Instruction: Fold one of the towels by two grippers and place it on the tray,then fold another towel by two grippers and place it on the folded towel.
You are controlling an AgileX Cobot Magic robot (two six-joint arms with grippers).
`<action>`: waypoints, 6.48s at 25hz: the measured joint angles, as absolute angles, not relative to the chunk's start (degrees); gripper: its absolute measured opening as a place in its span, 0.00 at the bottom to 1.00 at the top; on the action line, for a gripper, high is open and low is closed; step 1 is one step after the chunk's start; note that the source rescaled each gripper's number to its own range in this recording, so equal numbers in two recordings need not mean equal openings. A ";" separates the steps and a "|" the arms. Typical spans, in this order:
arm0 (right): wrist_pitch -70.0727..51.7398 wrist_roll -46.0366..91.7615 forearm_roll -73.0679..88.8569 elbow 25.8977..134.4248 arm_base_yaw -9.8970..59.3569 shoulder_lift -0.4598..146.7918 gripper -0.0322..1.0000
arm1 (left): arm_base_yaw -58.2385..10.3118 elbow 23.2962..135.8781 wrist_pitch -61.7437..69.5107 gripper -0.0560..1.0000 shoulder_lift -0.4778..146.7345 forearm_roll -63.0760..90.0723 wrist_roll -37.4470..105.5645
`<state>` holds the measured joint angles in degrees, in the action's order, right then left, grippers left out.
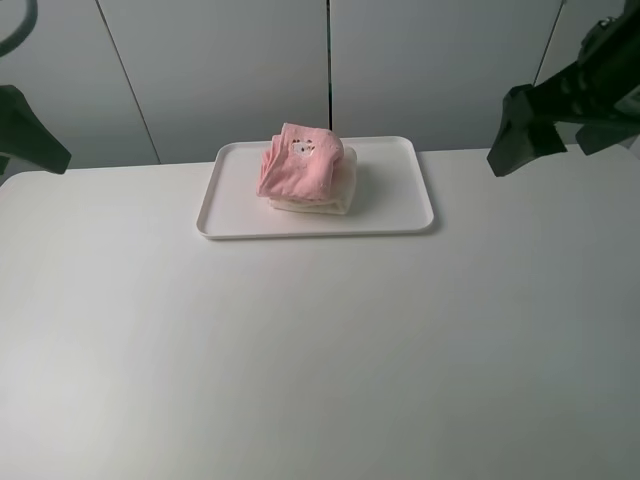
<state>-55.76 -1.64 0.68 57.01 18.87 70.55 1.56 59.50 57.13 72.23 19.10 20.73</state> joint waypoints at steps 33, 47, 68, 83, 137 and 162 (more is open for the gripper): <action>-65.84 -3.88 -4.79 30.61 18.87 5.46 1.00 | 1.56 31.49 65.48 0.96 3.42 11.91 11.95; -63.20 -2.76 -1.97 30.39 18.87 4.96 1.00 | 1.56 29.63 62.36 0.96 0.00 10.08 5.61; -62.80 -0.63 -0.82 29.41 16.43 4.45 1.00 | 1.70 29.53 62.04 0.96 0.00 9.66 5.57; -62.80 0.00 -1.04 29.41 -1.79 -0.01 1.00 | 10.16 29.53 62.04 0.96 0.00 9.32 6.75; -62.80 0.00 0.58 29.41 4.47 -0.01 1.00 | 10.16 29.32 62.04 0.96 0.00 9.22 6.75; -62.80 0.00 0.58 29.41 4.47 -0.01 1.00 | 10.16 29.32 62.04 0.96 0.00 9.22 6.75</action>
